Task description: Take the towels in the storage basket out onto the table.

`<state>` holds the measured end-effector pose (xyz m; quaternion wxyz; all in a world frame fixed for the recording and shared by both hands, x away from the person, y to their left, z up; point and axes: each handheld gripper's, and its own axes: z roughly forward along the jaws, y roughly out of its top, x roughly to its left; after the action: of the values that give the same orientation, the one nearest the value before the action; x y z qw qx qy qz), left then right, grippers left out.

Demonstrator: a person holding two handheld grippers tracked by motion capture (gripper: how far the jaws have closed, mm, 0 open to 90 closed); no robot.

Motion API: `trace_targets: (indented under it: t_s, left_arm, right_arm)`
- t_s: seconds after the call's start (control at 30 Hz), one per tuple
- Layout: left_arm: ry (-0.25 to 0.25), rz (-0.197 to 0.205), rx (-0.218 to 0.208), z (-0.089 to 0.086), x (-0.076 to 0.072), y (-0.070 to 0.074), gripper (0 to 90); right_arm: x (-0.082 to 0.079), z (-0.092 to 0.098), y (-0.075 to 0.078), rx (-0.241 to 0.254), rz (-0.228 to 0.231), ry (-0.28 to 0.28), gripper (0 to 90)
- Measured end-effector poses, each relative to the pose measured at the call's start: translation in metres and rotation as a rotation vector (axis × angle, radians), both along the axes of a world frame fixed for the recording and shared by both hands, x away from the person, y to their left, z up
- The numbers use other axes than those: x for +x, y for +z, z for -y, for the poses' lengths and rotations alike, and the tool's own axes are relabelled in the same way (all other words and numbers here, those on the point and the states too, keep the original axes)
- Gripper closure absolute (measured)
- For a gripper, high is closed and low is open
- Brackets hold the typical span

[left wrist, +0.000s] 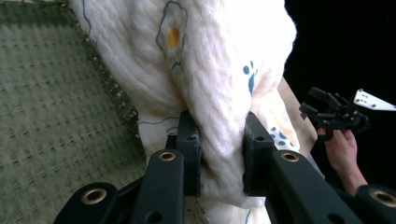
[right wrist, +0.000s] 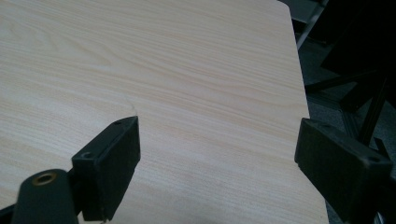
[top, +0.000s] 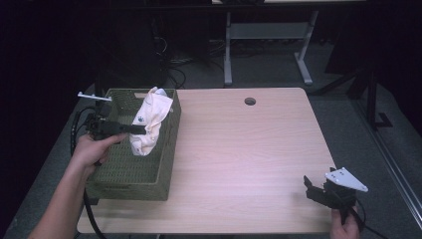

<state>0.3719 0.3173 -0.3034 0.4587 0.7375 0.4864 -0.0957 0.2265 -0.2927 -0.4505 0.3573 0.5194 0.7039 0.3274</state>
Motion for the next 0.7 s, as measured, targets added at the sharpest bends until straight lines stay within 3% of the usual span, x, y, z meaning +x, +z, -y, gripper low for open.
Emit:
trace_targets:
  t_s: [0.33, 0.7]
  left_arm:
    - [-0.033, 0.018, -0.001, 0.016, 0.002, 0.009, 73.0]
    - [-0.063, 0.015, -0.002, 0.030, 0.005, 0.008, 72.9]
  right_arm:
    - [0.000, 0.000, 0.000, 0.002, 0.002, -0.002, 13.9]
    - [-0.001, 0.001, 0.001, 0.003, 0.005, -0.003, 13.9]
